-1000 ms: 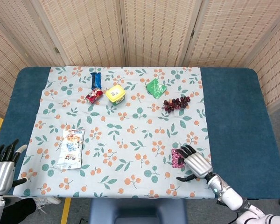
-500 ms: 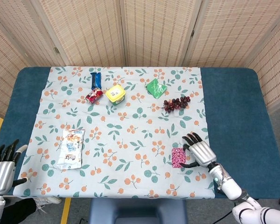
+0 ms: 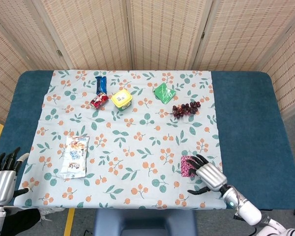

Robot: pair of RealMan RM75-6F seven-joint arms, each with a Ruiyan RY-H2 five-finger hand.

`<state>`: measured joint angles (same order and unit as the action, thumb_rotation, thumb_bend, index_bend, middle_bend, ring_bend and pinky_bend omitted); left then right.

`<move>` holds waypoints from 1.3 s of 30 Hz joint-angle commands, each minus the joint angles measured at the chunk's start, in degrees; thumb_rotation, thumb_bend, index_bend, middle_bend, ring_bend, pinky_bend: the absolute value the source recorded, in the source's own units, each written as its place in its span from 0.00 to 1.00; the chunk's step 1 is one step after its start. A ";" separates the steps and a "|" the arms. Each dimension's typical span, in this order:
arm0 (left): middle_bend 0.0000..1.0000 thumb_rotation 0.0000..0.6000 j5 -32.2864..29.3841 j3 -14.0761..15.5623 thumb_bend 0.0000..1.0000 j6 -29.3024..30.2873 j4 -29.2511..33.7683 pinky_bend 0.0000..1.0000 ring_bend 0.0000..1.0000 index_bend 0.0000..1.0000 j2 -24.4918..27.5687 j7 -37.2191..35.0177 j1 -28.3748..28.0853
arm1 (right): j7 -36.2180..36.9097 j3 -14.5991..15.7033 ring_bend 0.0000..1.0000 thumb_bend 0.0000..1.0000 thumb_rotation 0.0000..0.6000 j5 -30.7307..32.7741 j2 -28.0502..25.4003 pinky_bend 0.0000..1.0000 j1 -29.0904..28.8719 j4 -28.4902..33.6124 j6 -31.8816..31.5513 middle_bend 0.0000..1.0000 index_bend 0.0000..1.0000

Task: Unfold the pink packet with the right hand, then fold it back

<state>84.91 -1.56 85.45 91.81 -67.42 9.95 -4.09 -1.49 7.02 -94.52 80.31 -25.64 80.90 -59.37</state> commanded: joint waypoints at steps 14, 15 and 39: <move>0.06 1.00 0.12 0.18 0.22 -0.55 -0.42 0.00 0.13 0.20 -0.24 -0.60 -0.16 | 0.95 -5.01 0.00 0.25 0.98 4.10 6.14 0.00 -1.32 -8.56 -0.20 0.12 0.34; 0.06 1.00 0.05 0.17 0.22 -0.58 -0.49 0.00 0.13 0.20 -0.25 -0.65 -0.16 | 1.08 -5.09 0.00 0.25 0.99 4.20 6.34 0.00 -1.47 -8.74 -0.01 0.12 0.34; 0.06 1.00 0.62 0.51 0.22 -0.93 -2.33 0.00 0.14 0.20 -0.49 -2.72 -0.25 | 1.15 -4.59 0.00 0.25 0.99 4.22 7.92 0.00 -3.08 -8.13 1.15 0.12 0.34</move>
<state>85.54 -1.05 84.52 89.47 -67.91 7.24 -4.34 -0.31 2.40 -90.29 88.20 -28.68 72.81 -58.26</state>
